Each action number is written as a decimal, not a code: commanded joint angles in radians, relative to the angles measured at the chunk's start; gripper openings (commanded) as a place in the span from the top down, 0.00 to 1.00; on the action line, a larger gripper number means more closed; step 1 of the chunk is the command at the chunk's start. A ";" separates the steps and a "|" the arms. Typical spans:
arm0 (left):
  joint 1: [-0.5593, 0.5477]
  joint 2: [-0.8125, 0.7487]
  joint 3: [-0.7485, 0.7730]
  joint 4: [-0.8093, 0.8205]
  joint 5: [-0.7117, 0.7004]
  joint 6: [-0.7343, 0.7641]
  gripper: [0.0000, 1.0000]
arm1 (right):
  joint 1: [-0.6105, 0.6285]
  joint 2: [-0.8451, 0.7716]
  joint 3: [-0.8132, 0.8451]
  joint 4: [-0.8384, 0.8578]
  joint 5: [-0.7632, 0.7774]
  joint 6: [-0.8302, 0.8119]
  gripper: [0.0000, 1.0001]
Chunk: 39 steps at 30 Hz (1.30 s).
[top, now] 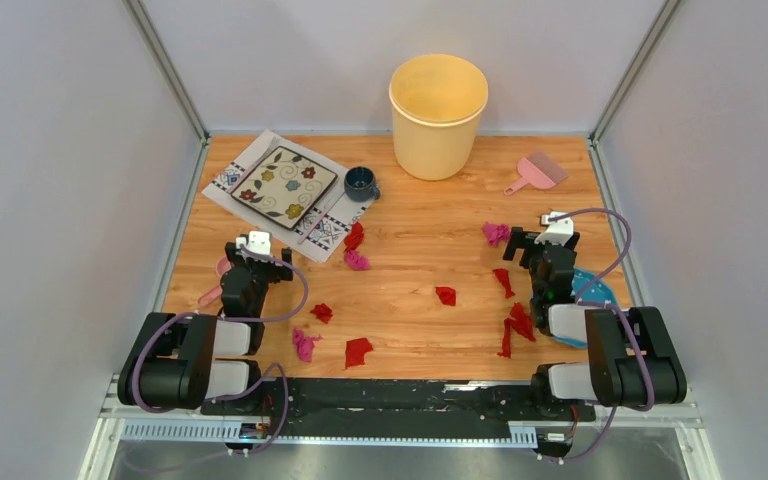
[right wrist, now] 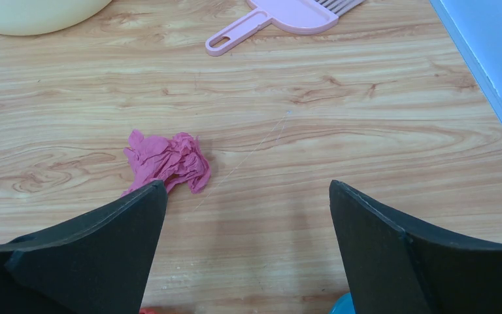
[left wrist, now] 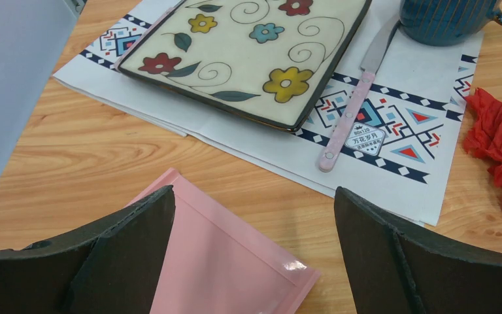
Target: Sweep away the paper scraps from the table
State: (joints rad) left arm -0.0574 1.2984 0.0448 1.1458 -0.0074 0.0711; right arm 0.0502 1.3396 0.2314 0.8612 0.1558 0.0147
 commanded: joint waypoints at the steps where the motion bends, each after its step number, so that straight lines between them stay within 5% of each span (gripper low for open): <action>1: 0.002 -0.001 -0.224 0.042 0.011 -0.010 0.02 | 0.002 0.000 0.031 0.021 0.017 0.007 0.01; 8: 0.002 -0.001 -0.223 0.042 0.011 -0.011 0.01 | 0.000 -0.151 0.323 -0.483 0.134 0.120 0.00; 13: 0.004 -0.039 -0.189 -0.010 -0.043 -0.025 0.01 | 0.004 -0.185 0.509 -0.589 -0.230 0.142 0.01; 17: 0.011 -0.128 0.004 -0.470 -0.022 -0.013 0.03 | 0.077 -0.106 0.768 -0.758 -0.335 0.092 0.01; 18: 0.011 -0.122 0.059 -0.570 -0.013 0.045 0.11 | 0.097 -0.067 0.871 -0.819 -0.323 0.074 0.01; 21: 0.033 -0.135 0.188 -0.768 0.003 0.076 0.12 | 0.160 0.027 1.020 -0.896 -0.331 0.007 0.01; 24: 0.076 -0.171 0.347 -0.970 0.167 0.091 0.12 | 0.198 0.175 1.271 -1.037 -0.378 -0.053 0.01; 32: 0.083 -0.179 0.662 -1.463 0.434 0.136 0.12 | 0.266 0.741 2.169 -1.531 -0.436 -0.202 0.02; 35: 0.082 -0.172 0.748 -1.543 0.454 0.125 0.12 | 0.307 0.843 2.280 -1.576 -0.446 -0.307 0.00; 39: 0.082 -0.166 0.837 -1.606 0.468 0.107 0.12 | 0.370 0.866 2.208 -1.578 -0.427 -0.452 0.00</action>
State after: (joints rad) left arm 0.0204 1.1370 0.7986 -0.3084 0.3950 0.1772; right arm 0.3485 2.1857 2.4500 -0.5983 -0.2577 -0.2497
